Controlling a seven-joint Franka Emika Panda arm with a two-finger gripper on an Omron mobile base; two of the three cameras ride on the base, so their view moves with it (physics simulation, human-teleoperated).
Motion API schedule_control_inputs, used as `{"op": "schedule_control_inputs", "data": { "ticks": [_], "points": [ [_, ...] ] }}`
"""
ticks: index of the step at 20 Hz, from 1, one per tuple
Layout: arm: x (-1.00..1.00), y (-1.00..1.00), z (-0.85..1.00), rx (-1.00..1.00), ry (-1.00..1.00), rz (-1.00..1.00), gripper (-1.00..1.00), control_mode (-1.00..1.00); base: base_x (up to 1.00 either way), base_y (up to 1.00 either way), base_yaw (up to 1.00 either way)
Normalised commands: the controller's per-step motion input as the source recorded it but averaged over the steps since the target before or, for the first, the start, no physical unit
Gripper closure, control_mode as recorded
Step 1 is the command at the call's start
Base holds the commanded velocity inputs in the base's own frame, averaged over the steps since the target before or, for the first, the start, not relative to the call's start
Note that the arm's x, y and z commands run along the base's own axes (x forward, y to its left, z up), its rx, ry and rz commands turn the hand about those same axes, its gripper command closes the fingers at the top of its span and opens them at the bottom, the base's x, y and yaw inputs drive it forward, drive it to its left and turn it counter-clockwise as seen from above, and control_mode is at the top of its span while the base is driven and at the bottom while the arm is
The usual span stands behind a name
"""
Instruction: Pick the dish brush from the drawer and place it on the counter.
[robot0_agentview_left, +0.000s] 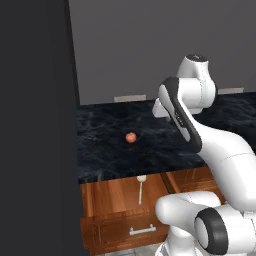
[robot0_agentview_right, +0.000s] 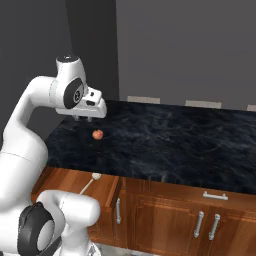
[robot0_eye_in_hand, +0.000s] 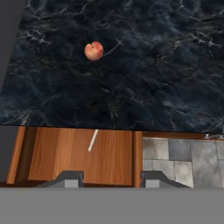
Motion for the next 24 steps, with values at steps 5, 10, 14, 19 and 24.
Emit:
{"op": "schedule_control_inputs", "data": {
  "ticks": [5,10,14,19,24],
  "points": [
    [-0.21,0.00,-0.05,0.00,0.00,0.01,-1.00,-1.00,0.00,0.00,0.00],
    [-0.38,0.00,-0.35,-0.04,0.06,0.04,-1.00,-1.00,0.00,0.00,0.00],
    [-0.39,0.00,-0.47,-0.05,0.06,0.04,-1.00,-1.00,0.00,0.00,0.00],
    [-0.38,0.00,-0.33,-0.02,0.03,0.07,-1.00,-1.00,0.00,0.00,0.00],
    [0.00,0.00,0.00,0.00,0.00,0.00,-1.00,1.00,-0.27,-0.49,0.20]
  ]
}}
